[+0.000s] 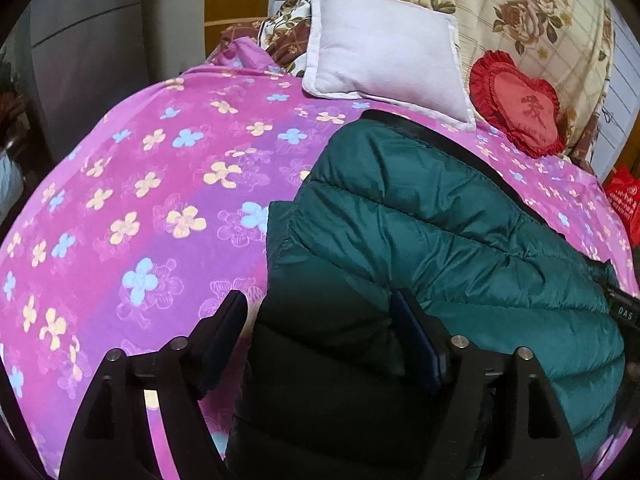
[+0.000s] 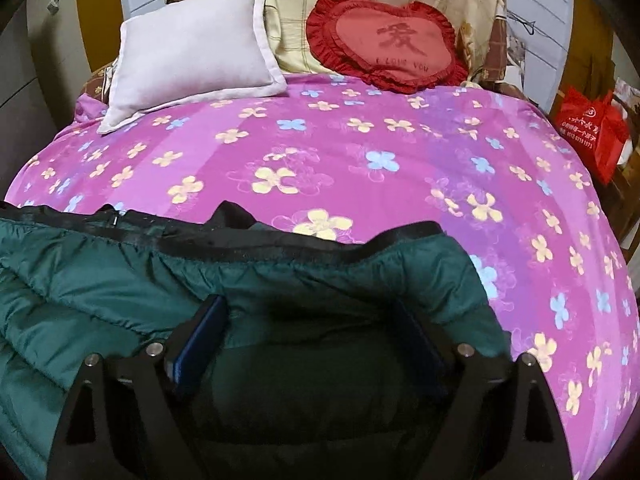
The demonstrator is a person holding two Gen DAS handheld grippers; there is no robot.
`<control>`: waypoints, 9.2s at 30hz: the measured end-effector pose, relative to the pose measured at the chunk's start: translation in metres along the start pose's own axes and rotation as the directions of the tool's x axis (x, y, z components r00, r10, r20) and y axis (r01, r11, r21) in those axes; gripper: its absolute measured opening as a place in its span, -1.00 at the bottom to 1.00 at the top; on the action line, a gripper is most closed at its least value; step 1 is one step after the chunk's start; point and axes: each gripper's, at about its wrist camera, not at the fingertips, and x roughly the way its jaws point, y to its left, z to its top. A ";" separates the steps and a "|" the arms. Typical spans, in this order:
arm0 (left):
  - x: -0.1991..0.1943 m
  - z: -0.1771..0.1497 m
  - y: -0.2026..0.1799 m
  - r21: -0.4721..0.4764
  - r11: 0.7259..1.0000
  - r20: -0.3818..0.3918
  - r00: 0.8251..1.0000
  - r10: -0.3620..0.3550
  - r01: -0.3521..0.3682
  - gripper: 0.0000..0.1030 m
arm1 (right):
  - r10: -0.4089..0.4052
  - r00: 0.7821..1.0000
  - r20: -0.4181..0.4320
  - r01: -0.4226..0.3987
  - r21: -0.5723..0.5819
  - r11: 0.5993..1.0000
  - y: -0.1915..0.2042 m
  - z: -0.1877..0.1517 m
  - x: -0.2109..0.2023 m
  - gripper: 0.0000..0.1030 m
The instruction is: Fold large clothes
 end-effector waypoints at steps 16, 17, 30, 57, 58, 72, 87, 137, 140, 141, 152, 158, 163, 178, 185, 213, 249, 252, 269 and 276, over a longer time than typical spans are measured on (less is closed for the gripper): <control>-0.002 -0.004 -0.001 0.005 1.000 0.014 1.000 0.012 -0.012 0.12 | 0.066 0.994 0.085 -0.064 -0.034 0.997 -0.004 -0.061 -0.086 0.72; -0.002 -0.004 -0.001 0.008 1.000 0.016 1.000 0.014 -0.014 0.12 | 0.060 0.995 0.077 -0.058 -0.031 0.998 -0.007 -0.064 -0.081 0.72; -0.012 -0.009 -0.005 0.024 0.998 0.046 0.998 0.049 -0.050 0.13 | 0.117 0.986 0.122 -0.125 0.062 0.990 -0.020 -0.079 -0.101 0.73; -0.076 -0.033 -0.014 0.087 0.996 0.117 0.993 -0.012 0.001 0.12 | 0.116 0.989 0.086 -0.125 0.103 0.987 -0.021 -0.123 -0.148 0.83; -0.075 -0.033 -0.013 0.084 0.996 0.112 0.994 -0.012 0.002 0.12 | 0.117 0.989 0.088 -0.126 0.106 0.986 -0.022 -0.123 -0.149 0.83; -0.058 -0.033 -0.005 0.057 0.998 0.068 0.997 -0.033 0.029 0.12 | 0.089 0.994 0.063 -0.098 0.154 0.983 -0.036 -0.121 -0.130 0.83; -0.051 -0.034 -0.007 0.063 0.997 0.053 0.997 -0.055 0.052 0.12 | 0.067 0.996 0.055 -0.075 0.166 0.983 -0.049 -0.113 -0.120 0.98; 0.024 -0.021 0.032 -0.162 0.905 -0.098 0.906 -0.411 0.393 0.35 | 0.386 0.923 -0.011 -0.373 0.224 0.900 -0.072 -0.066 -0.013 0.99; 0.014 -0.019 0.023 -0.106 0.908 -0.080 0.907 -0.413 0.405 -0.06 | 0.397 0.918 0.011 -0.389 0.230 0.892 -0.072 -0.073 -0.021 0.68; 0.007 -0.020 0.018 -0.071 0.916 -0.065 0.915 -0.398 0.394 -0.21 | 0.399 0.917 0.018 -0.392 0.223 0.892 -0.070 -0.075 -0.026 0.48; -0.076 -0.033 0.018 -0.037 0.889 -0.037 0.888 -0.458 0.457 -0.77 | 0.433 0.895 0.105 -0.445 0.167 0.880 -0.063 -0.088 -0.120 -0.25; -0.132 -0.079 0.025 -0.003 0.875 -0.098 0.871 -0.482 0.484 -0.77 | 0.471 0.877 0.098 -0.480 0.157 0.863 -0.075 -0.131 -0.187 -0.25; -0.128 -0.123 0.022 0.019 0.931 -0.154 0.921 -0.357 0.364 -0.40 | 0.442 0.895 0.055 -0.444 0.205 0.873 -0.093 -0.181 -0.203 0.00; -0.178 -0.149 0.013 0.141 0.989 0.042 0.998 -0.051 0.044 0.36 | 0.118 0.991 0.056 -0.127 0.205 0.971 -0.079 -0.220 -0.237 0.76; -0.205 -0.166 -0.009 0.178 0.984 0.135 0.991 -0.026 0.002 0.36 | 0.159 0.979 0.129 -0.178 0.156 0.972 -0.040 -0.237 -0.265 0.77; -0.222 -0.202 -0.054 0.233 0.971 0.232 0.973 0.003 -0.058 0.36 | 0.104 0.968 0.228 -0.109 0.006 0.994 0.048 -0.264 -0.270 0.92; -0.214 -0.205 -0.059 0.224 0.972 0.220 0.975 0.021 -0.071 0.34 | 0.101 0.969 0.227 -0.102 -0.007 0.995 0.057 -0.267 -0.267 0.95; -0.213 -0.205 -0.060 0.225 0.972 0.214 0.977 0.019 -0.068 0.34 | 0.101 0.969 0.226 -0.103 -0.006 0.995 0.057 -0.267 -0.266 0.95; -0.207 -0.205 -0.065 0.226 0.972 0.204 0.979 0.017 -0.064 0.33 | 0.100 0.973 0.210 -0.104 0.011 0.995 0.057 -0.263 -0.259 0.96; -0.205 -0.205 -0.067 0.232 0.971 0.197 0.980 0.013 -0.060 0.33 | 0.100 0.972 0.212 -0.104 0.007 0.995 0.057 -0.259 -0.258 0.96</control>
